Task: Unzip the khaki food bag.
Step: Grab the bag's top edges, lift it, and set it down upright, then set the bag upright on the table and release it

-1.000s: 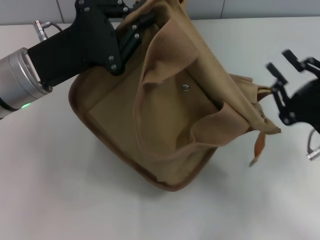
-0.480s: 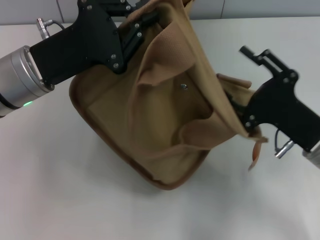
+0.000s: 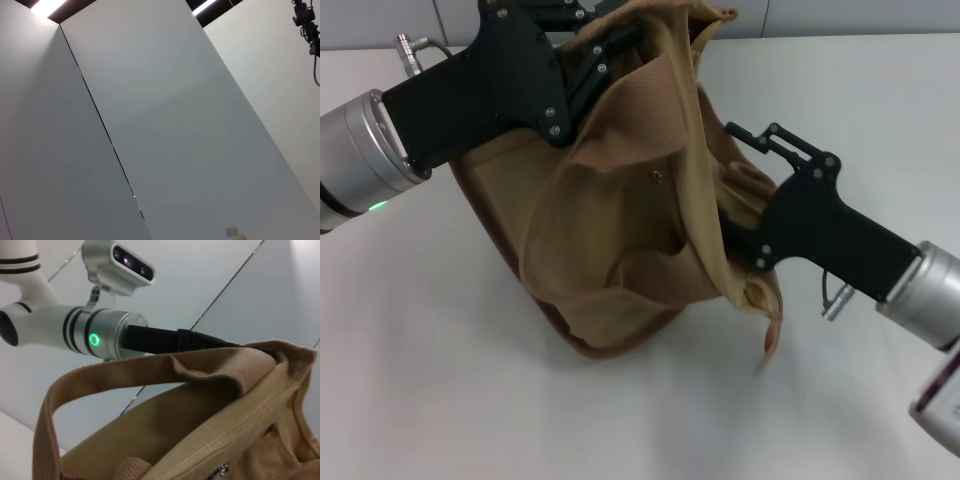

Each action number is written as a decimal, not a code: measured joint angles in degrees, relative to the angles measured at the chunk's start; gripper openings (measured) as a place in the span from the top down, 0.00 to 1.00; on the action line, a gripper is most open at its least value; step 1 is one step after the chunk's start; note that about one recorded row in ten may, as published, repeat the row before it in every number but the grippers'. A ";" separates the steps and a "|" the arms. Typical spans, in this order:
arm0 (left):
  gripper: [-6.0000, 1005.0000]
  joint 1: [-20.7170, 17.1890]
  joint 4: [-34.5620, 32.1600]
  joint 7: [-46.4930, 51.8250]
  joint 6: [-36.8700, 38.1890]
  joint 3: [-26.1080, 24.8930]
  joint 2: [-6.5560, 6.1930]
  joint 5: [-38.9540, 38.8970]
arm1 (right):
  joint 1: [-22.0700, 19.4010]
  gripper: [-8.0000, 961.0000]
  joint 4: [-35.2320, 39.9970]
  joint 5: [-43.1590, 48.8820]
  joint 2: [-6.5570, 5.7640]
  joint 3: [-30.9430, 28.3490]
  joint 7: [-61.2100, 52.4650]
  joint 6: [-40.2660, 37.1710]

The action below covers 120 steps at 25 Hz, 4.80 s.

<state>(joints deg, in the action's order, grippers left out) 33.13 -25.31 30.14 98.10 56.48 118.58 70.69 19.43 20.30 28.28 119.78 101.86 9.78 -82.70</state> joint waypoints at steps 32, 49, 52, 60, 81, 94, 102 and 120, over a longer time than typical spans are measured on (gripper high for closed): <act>0.80 0.35 0.00 -0.06 0.79 0.91 0.07 0.04 | -0.32 0.66 8.19 -0.51 0.10 5.02 3.61 8.87; 0.79 0.35 0.00 -0.09 0.68 0.45 0.16 0.06 | -4.55 0.99 8.94 -0.54 0.08 4.54 3.31 7.46; 0.79 0.35 0.00 -0.09 0.68 0.39 0.16 0.06 | -6.11 0.99 8.99 -0.36 0.01 4.14 3.33 5.90; 0.79 0.57 0.00 -0.06 0.34 0.38 0.16 0.06 | -12.96 0.99 6.50 -0.02 -0.32 1.61 3.62 -2.48; 0.78 0.50 0.08 0.01 0.18 0.29 0.16 -0.15 | -16.32 0.90 -15.46 -0.63 -0.42 -10.60 5.32 -26.43; 0.78 0.35 0.18 -0.16 0.58 0.45 0.25 -0.87 | -12.42 0.53 -21.13 -0.50 -3.81 -15.42 -11.59 -22.43; 0.77 0.54 0.70 -0.51 0.56 0.54 0.24 -0.94 | -7.74 0.30 -21.38 2.07 -4.21 -14.91 -13.91 -16.86; 0.77 0.27 3.77 -4.69 2.00 0.83 0.51 -3.09 | -4.22 0.48 -12.27 6.16 -0.86 -15.93 -12.85 -5.37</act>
<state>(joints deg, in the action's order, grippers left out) 33.40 -21.55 25.46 100.09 57.31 119.10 67.61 15.21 8.03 34.44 118.92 85.94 -3.07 -88.07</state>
